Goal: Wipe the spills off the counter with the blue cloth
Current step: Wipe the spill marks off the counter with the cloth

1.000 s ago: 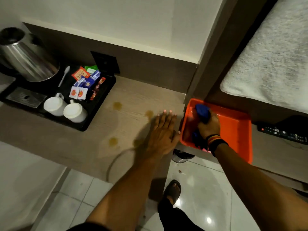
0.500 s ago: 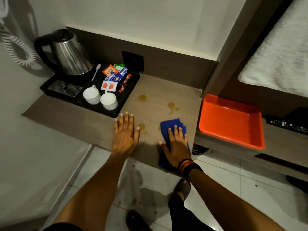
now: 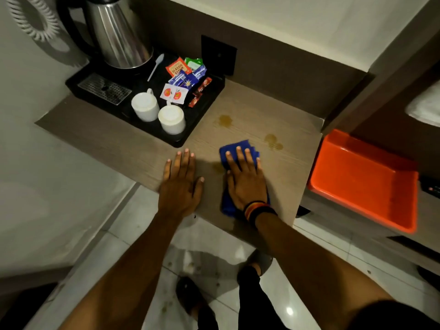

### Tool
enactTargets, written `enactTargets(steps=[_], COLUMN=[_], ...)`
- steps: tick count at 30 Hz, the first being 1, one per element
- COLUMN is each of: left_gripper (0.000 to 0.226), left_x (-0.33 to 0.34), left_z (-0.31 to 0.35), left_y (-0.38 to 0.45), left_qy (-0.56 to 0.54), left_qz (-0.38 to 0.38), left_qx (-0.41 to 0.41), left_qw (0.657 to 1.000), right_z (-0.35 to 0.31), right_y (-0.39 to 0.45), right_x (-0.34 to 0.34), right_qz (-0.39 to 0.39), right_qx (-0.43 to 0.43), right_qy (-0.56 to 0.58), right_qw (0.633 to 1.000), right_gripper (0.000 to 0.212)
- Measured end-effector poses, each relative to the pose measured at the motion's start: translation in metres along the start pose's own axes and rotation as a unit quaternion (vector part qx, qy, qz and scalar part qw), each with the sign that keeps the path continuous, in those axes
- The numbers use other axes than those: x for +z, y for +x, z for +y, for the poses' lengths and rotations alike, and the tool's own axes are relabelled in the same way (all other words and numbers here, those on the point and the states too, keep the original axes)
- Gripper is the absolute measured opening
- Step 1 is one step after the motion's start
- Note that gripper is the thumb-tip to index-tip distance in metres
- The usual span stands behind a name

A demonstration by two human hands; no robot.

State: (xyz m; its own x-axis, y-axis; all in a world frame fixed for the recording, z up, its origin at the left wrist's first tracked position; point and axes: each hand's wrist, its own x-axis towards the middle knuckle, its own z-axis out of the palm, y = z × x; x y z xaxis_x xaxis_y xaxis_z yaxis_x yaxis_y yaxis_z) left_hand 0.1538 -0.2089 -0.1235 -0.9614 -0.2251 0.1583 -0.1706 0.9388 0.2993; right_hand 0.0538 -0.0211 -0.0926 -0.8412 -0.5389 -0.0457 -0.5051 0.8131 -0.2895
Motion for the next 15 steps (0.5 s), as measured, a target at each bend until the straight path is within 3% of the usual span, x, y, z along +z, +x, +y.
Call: enactTargets(steps=[2,5,9,12,15], left_gripper=[0.071,0.068,0.069,0.069,0.069], left_x=[-0.002,-0.003,0.001,0.004,0.004], left_z=[0.0,-0.002,-0.002,-0.004,-0.001], left_y=[0.0,0.0,-0.001,-0.001,-0.003], left_qy=[-0.007,-0.005,-0.012,-0.019,-0.019], left_qz=[-0.011,-0.001,0.004,0.002,0.005], left_qx=[-0.003,0.003,-0.002,-0.005,-0.019], left_qw=[1.0,1.0,1.0,1.0,1.0], right_z=[-0.005,0.022,0.06,0.046,0.014], right_y=[-0.025,-0.056,-0.05,-0.008,0.016], right_x=[0.0,-0.011,-0.02,-0.014,-0.005], right_qz=[-0.038,-0.045,-0.027,-0.006,-0.001], right_qx=[-0.064,-0.089,-0.032,0.009,-0.003], right_qy=[-0.003,0.021,0.013,0.012,0.017], right_qw=[0.997,0.995,0.999,1.0,1.0], right_gripper=[0.057,0.054,0.054,0.054,0.054])
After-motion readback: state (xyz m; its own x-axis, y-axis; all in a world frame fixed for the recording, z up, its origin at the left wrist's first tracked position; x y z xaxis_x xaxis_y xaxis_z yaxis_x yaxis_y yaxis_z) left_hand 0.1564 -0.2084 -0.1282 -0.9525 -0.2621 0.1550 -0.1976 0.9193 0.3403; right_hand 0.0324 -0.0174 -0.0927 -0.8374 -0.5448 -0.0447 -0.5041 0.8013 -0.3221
